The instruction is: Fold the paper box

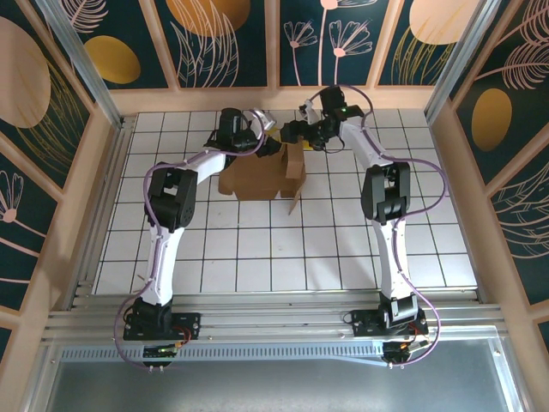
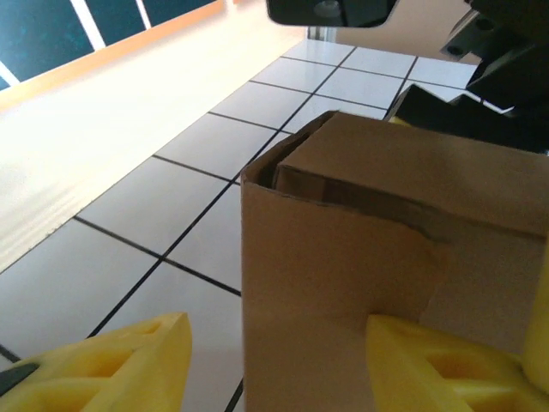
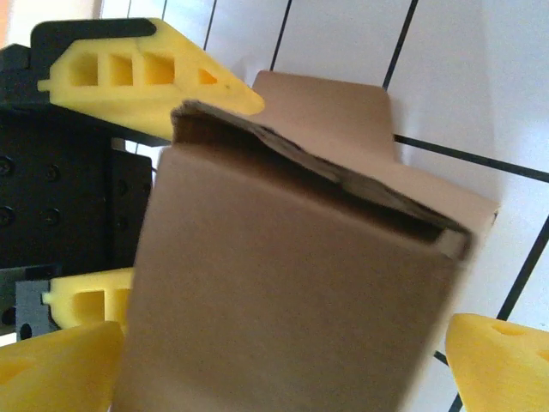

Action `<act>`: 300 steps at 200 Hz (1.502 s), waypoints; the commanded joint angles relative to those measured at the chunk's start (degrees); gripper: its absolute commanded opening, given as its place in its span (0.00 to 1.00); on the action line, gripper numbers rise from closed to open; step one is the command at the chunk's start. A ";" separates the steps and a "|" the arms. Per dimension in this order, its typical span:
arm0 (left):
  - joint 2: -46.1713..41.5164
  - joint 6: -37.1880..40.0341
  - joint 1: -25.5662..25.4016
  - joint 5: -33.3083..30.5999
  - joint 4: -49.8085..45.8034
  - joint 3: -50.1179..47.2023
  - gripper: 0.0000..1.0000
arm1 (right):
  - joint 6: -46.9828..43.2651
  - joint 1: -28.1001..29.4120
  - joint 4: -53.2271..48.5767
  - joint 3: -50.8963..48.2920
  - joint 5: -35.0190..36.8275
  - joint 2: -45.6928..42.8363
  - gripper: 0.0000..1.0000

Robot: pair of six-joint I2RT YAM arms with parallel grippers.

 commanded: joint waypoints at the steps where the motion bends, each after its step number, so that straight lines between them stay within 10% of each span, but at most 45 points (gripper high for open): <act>1: 1.06 -2.06 -2.74 5.63 4.91 2.33 0.55 | 1.73 0.35 2.24 -1.21 -0.60 0.97 0.92; 29: 1.94 -3.47 -3.11 5.39 6.18 3.04 0.55 | 1.42 -0.26 1.52 -2.80 -2.09 0.83 0.76; 112: 7.44 10.08 -3.10 8.09 -17.45 14.54 0.54 | -4.74 0.16 2.89 -6.99 -12.30 -2.36 0.77; 300: 12.44 4.28 -4.27 -13.37 -23.09 23.13 0.00 | -3.99 1.98 1.57 -5.48 -10.28 -4.75 0.74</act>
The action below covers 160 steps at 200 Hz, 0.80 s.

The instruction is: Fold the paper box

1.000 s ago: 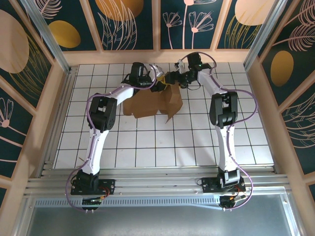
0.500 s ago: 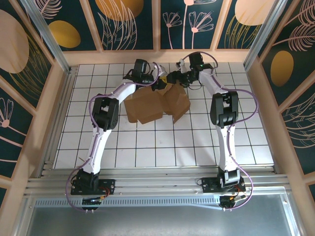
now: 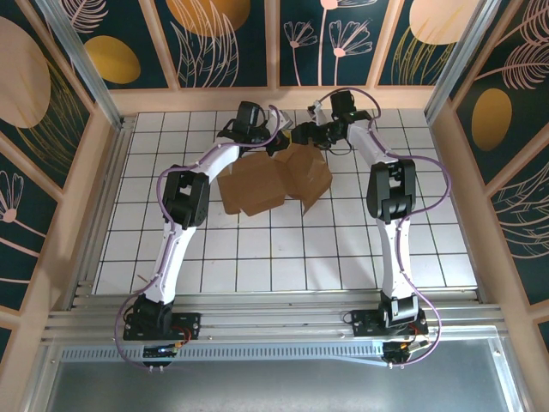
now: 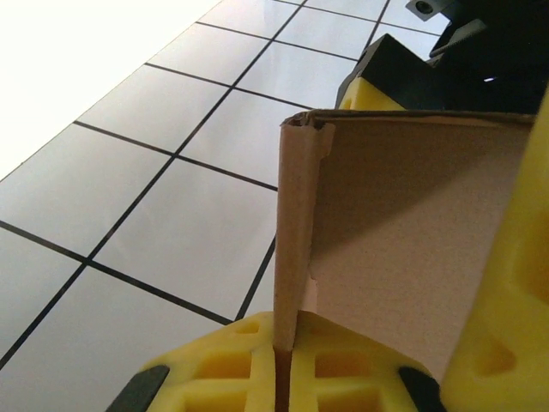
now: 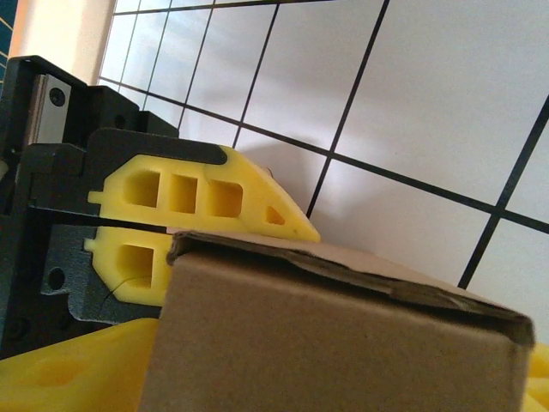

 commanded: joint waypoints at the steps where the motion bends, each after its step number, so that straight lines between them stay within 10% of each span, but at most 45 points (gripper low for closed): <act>1: 1.77 -1.57 -1.11 -11.77 2.40 -0.36 0.00 | -1.05 4.79 -5.60 0.42 -6.90 -4.01 0.74; 63: -6.07 1.45 -1.19 -15.55 11.99 -14.38 0.00 | 0.84 5.77 -7.29 -1.31 21.84 -10.67 0.81; 130: -7.34 4.87 -1.63 -19.58 11.00 -17.17 0.00 | 2.54 5.58 3.12 -15.26 12.94 -18.69 0.64; 160: -5.45 7.98 -1.69 -14.24 5.89 -14.06 0.23 | 1.84 5.42 1.78 -12.94 12.26 -16.68 0.64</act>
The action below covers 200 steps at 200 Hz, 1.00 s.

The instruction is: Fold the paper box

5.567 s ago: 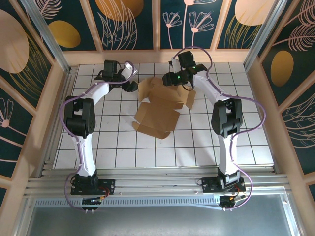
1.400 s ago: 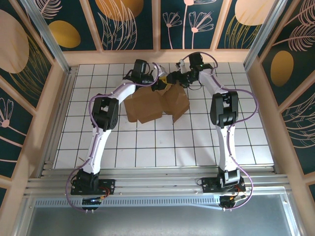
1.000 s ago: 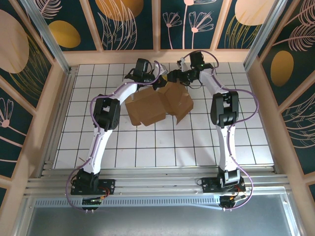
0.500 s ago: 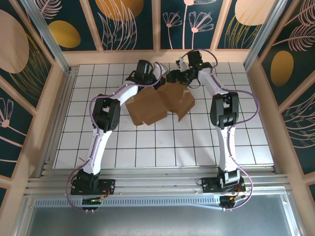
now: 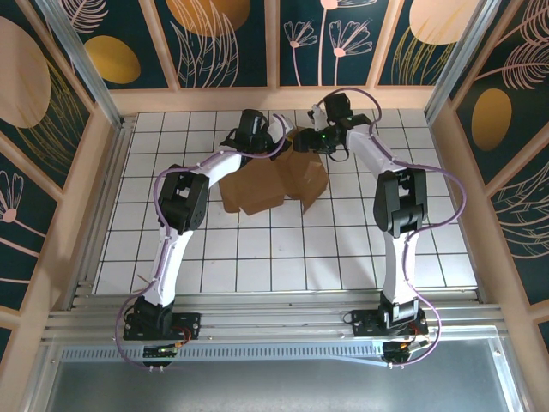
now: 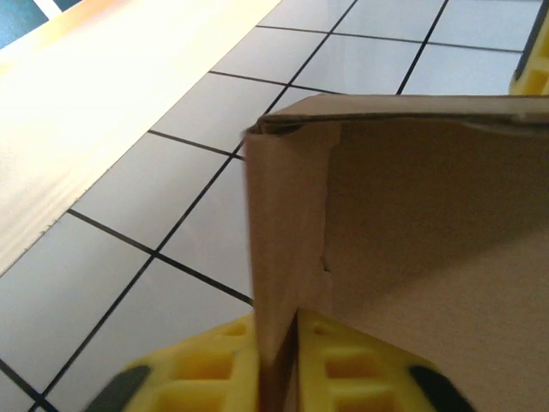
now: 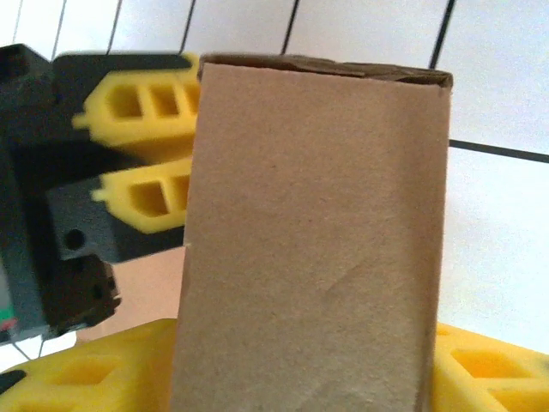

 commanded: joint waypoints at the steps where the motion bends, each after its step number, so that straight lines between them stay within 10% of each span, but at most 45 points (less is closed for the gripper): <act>1: 2.55 4.10 0.35 -1.52 -7.59 1.93 0.23 | 0.00 1.33 0.34 1.89 -6.36 -2.40 0.64; 54: 5.38 6.57 0.35 -1.31 -13.26 7.24 0.26 | -0.82 1.32 -2.15 6.06 -6.38 -0.21 0.64; 76: 5.94 7.21 0.43 -1.50 -14.12 8.12 0.00 | -1.12 1.24 -2.79 6.51 -6.24 0.04 0.64; 126: 3.61 2.89 0.42 -5.26 -8.71 4.11 0.00 | -0.69 1.30 -3.52 7.74 -5.84 -1.07 0.73; 200: -9.03 -24.39 0.34 -17.91 5.68 -17.71 0.00 | 9.20 -0.82 0.22 7.41 9.87 -8.10 0.80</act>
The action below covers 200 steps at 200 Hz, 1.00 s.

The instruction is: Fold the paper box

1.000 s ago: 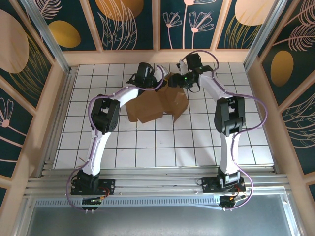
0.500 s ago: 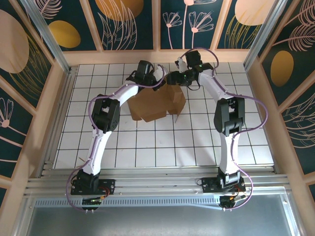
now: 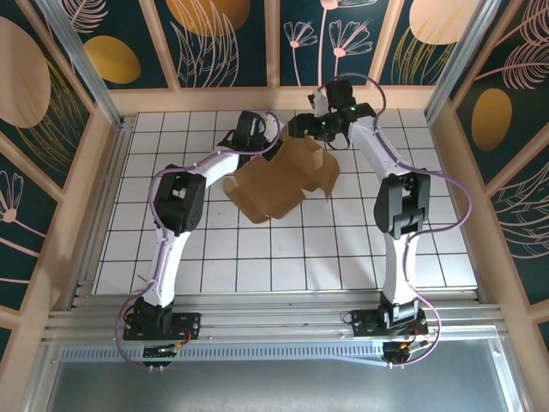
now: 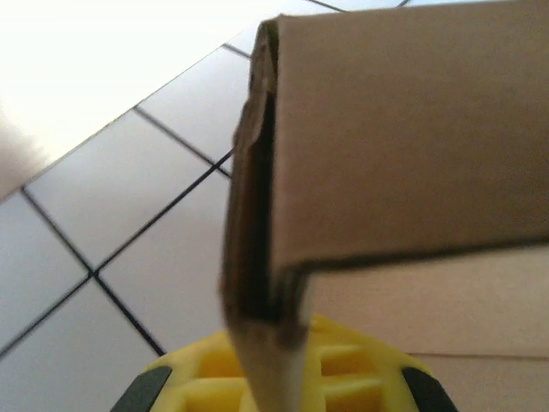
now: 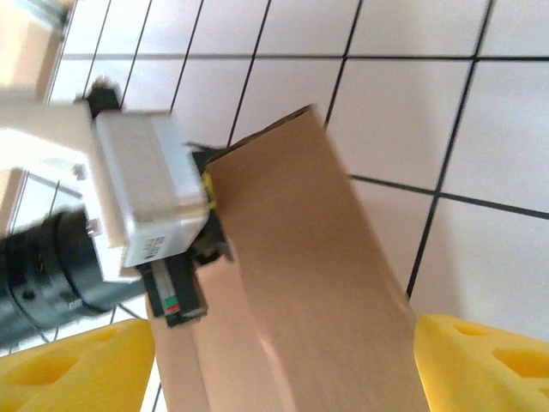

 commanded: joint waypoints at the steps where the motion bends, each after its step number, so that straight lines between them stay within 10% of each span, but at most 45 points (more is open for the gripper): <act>1: -5.04 -13.25 0.08 -6.34 7.23 -11.77 0.00 | 5.31 -1.06 3.24 -0.58 8.61 -6.61 0.81; 93: -16.70 -25.50 -7.23 -32.31 25.45 -34.67 0.00 | 35.27 4.09 17.11 -27.49 21.41 -27.18 0.80; 122: -17.73 -23.30 -8.20 -33.59 28.68 -36.86 0.00 | 49.65 6.55 30.35 -43.85 21.83 -35.87 0.70; 200: -17.74 -16.59 -8.49 -32.66 37.40 -39.23 0.00 | 51.36 6.30 25.56 -41.93 23.47 -29.08 0.71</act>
